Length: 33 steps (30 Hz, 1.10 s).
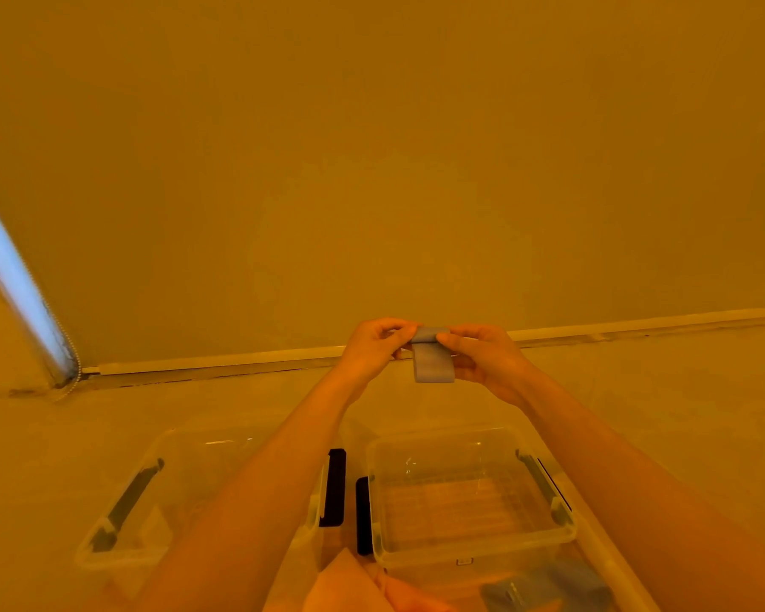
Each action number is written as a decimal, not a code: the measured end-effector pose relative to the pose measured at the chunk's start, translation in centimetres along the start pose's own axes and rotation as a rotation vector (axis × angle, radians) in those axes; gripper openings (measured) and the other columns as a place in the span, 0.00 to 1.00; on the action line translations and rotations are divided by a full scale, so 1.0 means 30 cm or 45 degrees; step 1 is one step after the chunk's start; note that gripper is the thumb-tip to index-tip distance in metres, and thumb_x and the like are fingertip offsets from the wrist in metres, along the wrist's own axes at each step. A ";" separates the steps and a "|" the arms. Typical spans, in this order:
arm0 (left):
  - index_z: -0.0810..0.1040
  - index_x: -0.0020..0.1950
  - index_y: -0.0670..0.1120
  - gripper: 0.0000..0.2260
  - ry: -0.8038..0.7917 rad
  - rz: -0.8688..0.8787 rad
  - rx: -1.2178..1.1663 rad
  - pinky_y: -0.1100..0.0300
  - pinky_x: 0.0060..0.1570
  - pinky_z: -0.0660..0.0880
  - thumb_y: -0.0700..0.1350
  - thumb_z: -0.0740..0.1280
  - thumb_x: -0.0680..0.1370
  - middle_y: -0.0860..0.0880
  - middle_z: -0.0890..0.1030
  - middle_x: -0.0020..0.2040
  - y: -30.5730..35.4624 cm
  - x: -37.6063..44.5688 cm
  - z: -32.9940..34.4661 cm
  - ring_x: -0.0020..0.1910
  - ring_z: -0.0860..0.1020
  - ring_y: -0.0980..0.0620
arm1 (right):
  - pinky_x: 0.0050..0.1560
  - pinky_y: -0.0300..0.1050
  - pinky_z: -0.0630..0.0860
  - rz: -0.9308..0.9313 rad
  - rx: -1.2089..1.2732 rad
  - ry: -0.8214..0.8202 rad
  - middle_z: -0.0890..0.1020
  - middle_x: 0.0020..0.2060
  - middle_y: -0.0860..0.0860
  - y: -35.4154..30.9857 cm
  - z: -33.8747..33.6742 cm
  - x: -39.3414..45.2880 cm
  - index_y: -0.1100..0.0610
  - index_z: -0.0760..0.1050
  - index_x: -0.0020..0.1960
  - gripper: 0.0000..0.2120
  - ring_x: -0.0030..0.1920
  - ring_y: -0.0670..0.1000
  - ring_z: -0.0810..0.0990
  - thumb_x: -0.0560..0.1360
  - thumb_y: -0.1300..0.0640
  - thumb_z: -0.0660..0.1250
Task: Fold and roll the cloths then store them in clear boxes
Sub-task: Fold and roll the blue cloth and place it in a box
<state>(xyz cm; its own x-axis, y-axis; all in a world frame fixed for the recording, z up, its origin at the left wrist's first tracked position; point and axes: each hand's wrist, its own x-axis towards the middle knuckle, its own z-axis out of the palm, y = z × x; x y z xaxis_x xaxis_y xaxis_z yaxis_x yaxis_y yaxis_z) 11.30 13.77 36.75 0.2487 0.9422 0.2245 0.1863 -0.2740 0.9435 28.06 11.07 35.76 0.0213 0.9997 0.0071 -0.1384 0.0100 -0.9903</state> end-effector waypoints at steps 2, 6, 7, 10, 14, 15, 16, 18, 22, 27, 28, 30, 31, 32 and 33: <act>0.80 0.57 0.44 0.09 -0.024 0.005 0.021 0.74 0.26 0.65 0.42 0.66 0.78 0.52 0.77 0.39 0.001 -0.004 -0.003 0.33 0.69 0.59 | 0.33 0.40 0.79 -0.005 -0.009 0.035 0.82 0.42 0.54 0.002 -0.004 -0.001 0.58 0.77 0.50 0.05 0.39 0.49 0.82 0.74 0.60 0.69; 0.79 0.55 0.50 0.08 -0.044 -0.101 0.051 0.66 0.30 0.64 0.48 0.66 0.78 0.48 0.78 0.41 -0.004 -0.006 -0.008 0.32 0.71 0.57 | 0.31 0.38 0.78 -0.044 -0.005 0.069 0.82 0.40 0.53 0.000 -0.012 -0.001 0.55 0.77 0.46 0.04 0.36 0.47 0.82 0.73 0.63 0.69; 0.79 0.53 0.50 0.07 -0.052 -0.121 0.055 0.65 0.30 0.63 0.49 0.64 0.78 0.48 0.78 0.40 -0.007 -0.005 -0.007 0.32 0.71 0.57 | 0.32 0.39 0.78 -0.052 -0.006 0.049 0.82 0.42 0.54 0.000 -0.013 -0.003 0.56 0.78 0.48 0.05 0.38 0.48 0.82 0.73 0.63 0.69; 0.78 0.48 0.48 0.05 -0.072 -0.130 0.093 0.65 0.29 0.62 0.47 0.64 0.79 0.49 0.77 0.35 -0.014 -0.004 0.000 0.31 0.71 0.57 | 0.36 0.40 0.80 -0.066 0.016 0.005 0.83 0.44 0.55 0.001 -0.016 -0.005 0.58 0.77 0.53 0.11 0.41 0.50 0.83 0.72 0.67 0.69; 0.79 0.55 0.44 0.08 -0.055 -0.072 0.077 0.72 0.26 0.66 0.43 0.67 0.77 0.50 0.77 0.36 -0.003 -0.009 -0.001 0.32 0.71 0.57 | 0.37 0.40 0.80 -0.042 0.101 0.003 0.82 0.43 0.56 0.007 -0.012 -0.004 0.60 0.76 0.54 0.11 0.41 0.51 0.83 0.72 0.67 0.68; 0.79 0.57 0.43 0.10 -0.065 -0.051 0.077 0.74 0.25 0.66 0.41 0.68 0.77 0.50 0.77 0.37 0.000 -0.013 -0.001 0.32 0.71 0.57 | 0.37 0.40 0.80 -0.040 0.113 0.009 0.82 0.43 0.56 0.009 -0.012 -0.005 0.60 0.76 0.51 0.08 0.41 0.51 0.82 0.73 0.66 0.68; 0.79 0.57 0.43 0.10 -0.076 -0.039 0.076 0.74 0.25 0.66 0.41 0.68 0.76 0.50 0.77 0.37 -0.001 -0.016 0.000 0.32 0.71 0.58 | 0.37 0.39 0.80 -0.041 0.109 0.019 0.81 0.43 0.56 0.011 -0.013 -0.003 0.60 0.77 0.48 0.05 0.42 0.51 0.82 0.73 0.65 0.68; 0.79 0.58 0.44 0.10 -0.082 -0.050 0.065 0.73 0.26 0.66 0.43 0.68 0.77 0.50 0.77 0.37 -0.004 -0.020 0.006 0.32 0.71 0.58 | 0.37 0.38 0.80 -0.048 0.080 0.042 0.81 0.42 0.55 0.014 -0.014 0.000 0.60 0.77 0.46 0.03 0.41 0.51 0.81 0.74 0.66 0.67; 0.79 0.54 0.46 0.09 -0.048 -0.173 0.074 0.65 0.30 0.63 0.49 0.64 0.78 0.51 0.81 0.37 -0.032 -0.011 0.016 0.32 0.71 0.57 | 0.39 0.37 0.80 -0.041 0.027 0.056 0.82 0.43 0.56 0.033 -0.018 0.008 0.63 0.77 0.52 0.09 0.43 0.51 0.82 0.72 0.68 0.68; 0.79 0.53 0.46 0.07 -0.058 -0.203 0.086 0.66 0.31 0.65 0.47 0.66 0.77 0.53 0.78 0.37 -0.080 0.003 0.029 0.33 0.72 0.57 | 0.41 0.37 0.81 -0.021 0.039 0.069 0.81 0.49 0.58 0.082 -0.037 0.020 0.64 0.74 0.58 0.16 0.45 0.52 0.82 0.71 0.70 0.69; 0.79 0.54 0.46 0.08 -0.063 -0.209 0.100 0.67 0.31 0.65 0.47 0.67 0.77 0.52 0.78 0.38 -0.094 0.008 0.034 0.34 0.72 0.58 | 0.41 0.38 0.81 -0.005 0.058 0.086 0.80 0.49 0.59 0.098 -0.043 0.024 0.65 0.74 0.59 0.17 0.45 0.53 0.81 0.71 0.70 0.69; 0.80 0.55 0.46 0.09 -0.076 -0.215 0.122 0.67 0.31 0.66 0.48 0.67 0.77 0.51 0.79 0.42 -0.125 0.020 0.048 0.35 0.73 0.58 | 0.40 0.38 0.81 0.027 0.100 0.120 0.79 0.48 0.60 0.131 -0.057 0.034 0.67 0.74 0.59 0.17 0.44 0.54 0.81 0.70 0.71 0.69; 0.80 0.55 0.46 0.09 -0.080 -0.219 0.130 0.68 0.31 0.67 0.48 0.67 0.77 0.50 0.79 0.43 -0.145 0.027 0.057 0.35 0.73 0.58 | 0.40 0.38 0.81 0.043 0.113 0.139 0.79 0.47 0.59 0.149 -0.064 0.042 0.67 0.74 0.58 0.17 0.43 0.54 0.81 0.70 0.71 0.69; 0.80 0.55 0.46 0.09 -0.082 -0.226 0.131 0.70 0.29 0.68 0.47 0.67 0.77 0.50 0.79 0.43 -0.167 0.036 0.068 0.35 0.74 0.58 | 0.40 0.38 0.81 0.057 0.122 0.160 0.79 0.46 0.59 0.169 -0.070 0.051 0.67 0.74 0.57 0.16 0.43 0.54 0.81 0.70 0.71 0.69; 0.80 0.56 0.45 0.09 -0.083 -0.236 0.128 0.73 0.28 0.68 0.46 0.67 0.77 0.50 0.79 0.44 -0.190 0.044 0.080 0.35 0.74 0.58 | 0.39 0.37 0.81 0.069 0.131 0.181 0.79 0.45 0.59 0.191 -0.078 0.062 0.67 0.75 0.57 0.15 0.43 0.53 0.80 0.70 0.71 0.69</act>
<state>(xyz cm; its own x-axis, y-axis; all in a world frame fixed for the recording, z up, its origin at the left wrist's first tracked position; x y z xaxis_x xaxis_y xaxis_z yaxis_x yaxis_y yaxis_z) 12.84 16.11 31.09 0.2618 0.9646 0.0302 0.3278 -0.1183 0.9373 29.61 12.95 29.79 0.1498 0.9860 -0.0729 -0.2440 -0.0346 -0.9692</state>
